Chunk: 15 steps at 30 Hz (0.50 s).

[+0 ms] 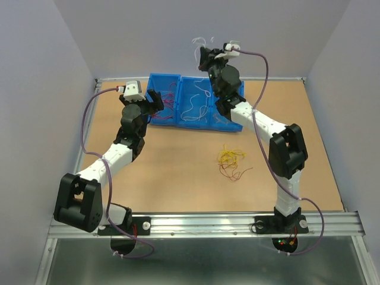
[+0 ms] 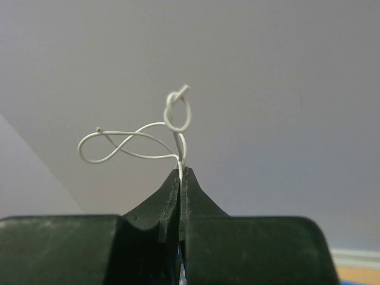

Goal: Untangle the cables

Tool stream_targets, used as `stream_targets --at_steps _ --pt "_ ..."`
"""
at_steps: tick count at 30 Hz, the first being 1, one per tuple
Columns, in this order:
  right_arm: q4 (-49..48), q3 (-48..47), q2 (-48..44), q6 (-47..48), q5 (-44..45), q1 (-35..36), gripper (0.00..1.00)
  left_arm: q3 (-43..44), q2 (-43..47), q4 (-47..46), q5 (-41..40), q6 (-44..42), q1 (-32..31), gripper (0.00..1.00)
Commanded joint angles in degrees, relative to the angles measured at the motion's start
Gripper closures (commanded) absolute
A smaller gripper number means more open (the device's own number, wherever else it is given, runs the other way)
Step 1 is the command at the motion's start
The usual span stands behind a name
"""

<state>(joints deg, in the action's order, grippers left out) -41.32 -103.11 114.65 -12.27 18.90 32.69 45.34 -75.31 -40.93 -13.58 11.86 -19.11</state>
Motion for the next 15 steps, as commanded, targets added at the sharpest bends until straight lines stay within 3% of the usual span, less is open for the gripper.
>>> stream_targets --at_steps 1,5,8,12,14,15 --pt "-0.6 10.2 -1.8 -4.2 -0.9 0.6 0.99 -0.7 0.2 -3.8 -0.3 -0.6 0.0 0.12" --pt "-0.8 21.3 -1.2 -2.7 7.3 1.8 0.99 -0.8 0.0 -4.1 -0.3 -0.6 0.0 0.12" --pt "0.7 23.5 2.0 -1.4 9.8 2.6 0.99 -1.0 -0.1 -4.3 -0.2 -0.6 0.0 0.11" --pt "11.2 16.1 7.7 3.1 11.9 4.7 0.94 -1.0 -0.4 -4.9 0.4 -0.7 0.0 0.12" --pt "14.2 13.8 9.4 4.3 13.7 5.3 0.89 -1.0 -0.6 -5.0 0.6 -1.1 0.0 0.11" --pt "15.5 13.4 9.6 4.2 14.0 5.5 0.81 -1.0 -0.6 -5.1 0.6 -1.5 0.0 0.12"
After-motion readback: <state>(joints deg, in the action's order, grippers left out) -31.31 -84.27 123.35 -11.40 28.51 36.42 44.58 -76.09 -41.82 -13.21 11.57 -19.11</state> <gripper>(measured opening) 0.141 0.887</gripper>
